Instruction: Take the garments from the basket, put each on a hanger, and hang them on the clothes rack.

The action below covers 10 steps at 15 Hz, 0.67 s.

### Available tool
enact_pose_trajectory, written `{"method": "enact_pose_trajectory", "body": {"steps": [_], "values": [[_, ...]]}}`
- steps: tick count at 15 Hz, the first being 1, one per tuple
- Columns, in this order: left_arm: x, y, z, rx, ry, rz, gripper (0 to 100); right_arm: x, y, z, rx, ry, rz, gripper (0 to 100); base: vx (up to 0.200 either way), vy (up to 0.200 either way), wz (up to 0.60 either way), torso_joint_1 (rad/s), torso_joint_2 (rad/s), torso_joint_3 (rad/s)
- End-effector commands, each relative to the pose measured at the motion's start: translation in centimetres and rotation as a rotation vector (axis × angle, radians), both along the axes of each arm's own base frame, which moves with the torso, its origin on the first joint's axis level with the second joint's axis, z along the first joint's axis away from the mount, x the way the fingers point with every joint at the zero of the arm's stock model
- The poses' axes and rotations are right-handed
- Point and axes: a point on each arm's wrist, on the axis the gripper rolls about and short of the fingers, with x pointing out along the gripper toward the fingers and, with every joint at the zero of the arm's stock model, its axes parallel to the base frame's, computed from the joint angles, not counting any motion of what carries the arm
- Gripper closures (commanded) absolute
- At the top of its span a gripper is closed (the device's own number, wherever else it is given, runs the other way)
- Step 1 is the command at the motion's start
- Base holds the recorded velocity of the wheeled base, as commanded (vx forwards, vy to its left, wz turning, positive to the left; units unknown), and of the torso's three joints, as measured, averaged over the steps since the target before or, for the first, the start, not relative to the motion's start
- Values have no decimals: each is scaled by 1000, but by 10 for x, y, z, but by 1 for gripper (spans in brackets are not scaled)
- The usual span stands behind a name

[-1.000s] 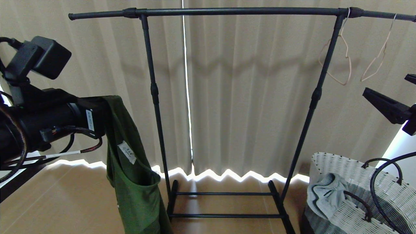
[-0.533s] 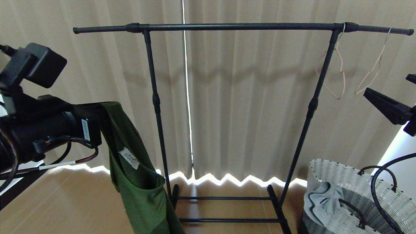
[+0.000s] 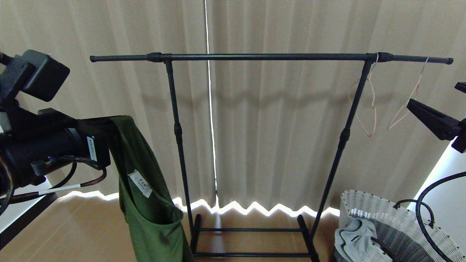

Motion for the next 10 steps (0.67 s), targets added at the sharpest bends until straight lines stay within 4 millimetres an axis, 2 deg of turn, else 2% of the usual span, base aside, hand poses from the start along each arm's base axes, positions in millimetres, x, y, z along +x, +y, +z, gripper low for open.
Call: {"method": "enact_pose_trajectory", "body": {"steps": [1, 5, 8, 10], "values": [[-1, 1, 1, -2, -4, 0, 100, 0, 0, 0, -2, 1, 0, 0, 0, 0, 0, 198, -491, -300], [-4, 2, -7, 9, 15, 1, 100, 1, -5, -1, -42, 15, -33, 0, 0, 0, 0, 211, -509, -296], [-3, 2, -6, 7, 12, 3, 100, -1, -7, -3, -44, 138, -45, 0, 0, 0, 0, 225, -513, -291], [-3, 2, -7, 8, 13, 3, 100, -11, -7, -11, -44, 280, -49, 0, 0, 0, 0, 242, -530, -300]]}}
